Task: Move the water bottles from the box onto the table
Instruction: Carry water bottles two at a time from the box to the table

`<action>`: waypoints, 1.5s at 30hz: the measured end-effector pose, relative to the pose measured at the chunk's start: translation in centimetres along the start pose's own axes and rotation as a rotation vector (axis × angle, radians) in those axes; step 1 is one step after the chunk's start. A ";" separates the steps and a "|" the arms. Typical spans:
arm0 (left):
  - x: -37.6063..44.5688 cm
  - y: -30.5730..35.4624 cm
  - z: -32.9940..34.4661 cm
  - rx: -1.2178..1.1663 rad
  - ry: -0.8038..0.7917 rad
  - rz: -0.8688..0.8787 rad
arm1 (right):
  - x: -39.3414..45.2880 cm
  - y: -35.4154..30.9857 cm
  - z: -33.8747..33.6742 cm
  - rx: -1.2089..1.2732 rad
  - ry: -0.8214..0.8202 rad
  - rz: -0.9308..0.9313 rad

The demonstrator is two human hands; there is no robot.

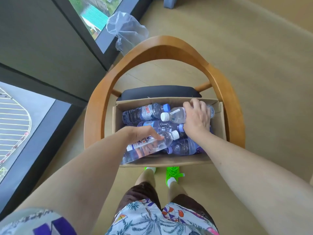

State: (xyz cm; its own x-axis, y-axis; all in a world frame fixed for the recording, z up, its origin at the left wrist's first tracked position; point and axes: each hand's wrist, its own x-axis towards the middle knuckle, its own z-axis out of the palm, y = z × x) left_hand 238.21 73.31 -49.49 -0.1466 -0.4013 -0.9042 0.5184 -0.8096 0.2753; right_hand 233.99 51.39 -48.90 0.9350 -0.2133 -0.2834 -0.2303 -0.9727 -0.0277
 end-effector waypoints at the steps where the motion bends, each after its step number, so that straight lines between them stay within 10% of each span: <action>1: -0.2 0.0 -0.1 -0.041 0.015 -0.010 | 0.0 0.2 -0.2 0.020 -0.008 -0.020; 12: -6.6 0.8 2.6 -0.223 0.234 0.178 | 0.6 1.7 -4.8 0.685 -0.183 0.146; 21: -11.6 2.2 10.2 -0.622 0.831 0.406 | -1.0 0.6 -11.9 1.268 -0.588 -0.004; 27: -17.9 -0.7 14.4 -0.884 0.974 0.576 | -4.4 -4.7 -15.6 1.337 -0.966 -0.178; 34: -24.6 -10.0 19.5 -1.159 1.012 0.752 | -11.8 -14.6 -19.2 1.206 -1.042 -0.417; 45: -27.7 -30.9 38.7 -1.610 1.539 0.660 | -35.8 -28.3 -16.3 0.804 -1.337 -0.832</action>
State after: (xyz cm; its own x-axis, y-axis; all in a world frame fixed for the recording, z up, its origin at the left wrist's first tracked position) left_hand 193.62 92.85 -20.29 0.3752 0.7566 -0.5356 0.3322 0.4297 0.8397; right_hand 211.45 85.07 -22.39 0.1183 0.8821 -0.4559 -0.3008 -0.4057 -0.8631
